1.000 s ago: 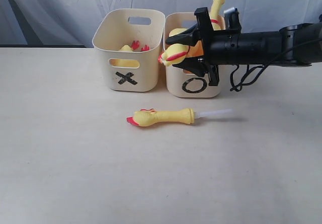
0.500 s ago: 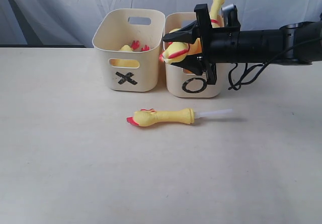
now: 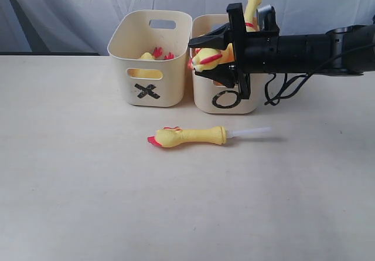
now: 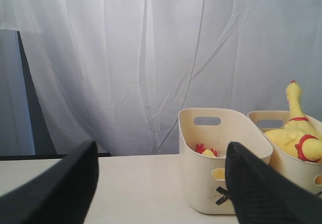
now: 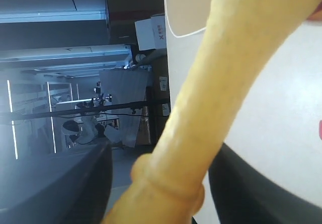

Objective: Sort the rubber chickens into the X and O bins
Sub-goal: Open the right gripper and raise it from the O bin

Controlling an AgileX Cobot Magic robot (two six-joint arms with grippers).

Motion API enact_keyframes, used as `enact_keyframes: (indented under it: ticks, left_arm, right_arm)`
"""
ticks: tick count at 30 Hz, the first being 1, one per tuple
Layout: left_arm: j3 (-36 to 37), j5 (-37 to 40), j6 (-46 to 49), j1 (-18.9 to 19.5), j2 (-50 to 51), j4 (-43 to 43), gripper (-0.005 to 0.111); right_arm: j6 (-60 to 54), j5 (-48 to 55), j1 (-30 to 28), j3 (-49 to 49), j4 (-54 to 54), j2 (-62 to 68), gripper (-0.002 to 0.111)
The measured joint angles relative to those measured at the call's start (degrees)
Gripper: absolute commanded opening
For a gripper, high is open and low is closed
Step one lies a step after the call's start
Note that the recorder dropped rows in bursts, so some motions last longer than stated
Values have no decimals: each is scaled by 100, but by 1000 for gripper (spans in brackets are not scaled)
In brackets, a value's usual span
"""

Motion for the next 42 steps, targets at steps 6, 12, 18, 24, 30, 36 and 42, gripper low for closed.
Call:
enact_keyframes:
  ticks: [6, 12, 18, 24, 30, 36, 42]
  left_arm:
    - [0, 0, 58, 0, 0, 0, 67]
    - [0, 0, 70, 0, 0, 0, 67]
    - [0, 0, 72, 0, 0, 0, 67]
    - [0, 0, 82, 0, 0, 0, 67]
    - [0, 0, 82, 0, 0, 0, 67]
    - [0, 0, 82, 0, 0, 0, 67]
    - [0, 0, 82, 0, 0, 0, 67]
  right_arm:
    - [34, 0, 0, 0, 0, 0, 55]
    - [234, 215, 0, 0, -11, -12, 55]
    - [407, 240, 0, 0, -11, -122, 55]
    - [525, 323, 0, 0, -11, -331, 55]
    - [599, 393, 0, 0, -44, -539, 55]
    - [726, 611, 0, 0, -49, -774, 55]
    - [761, 764, 0, 0, -49, -999, 54]
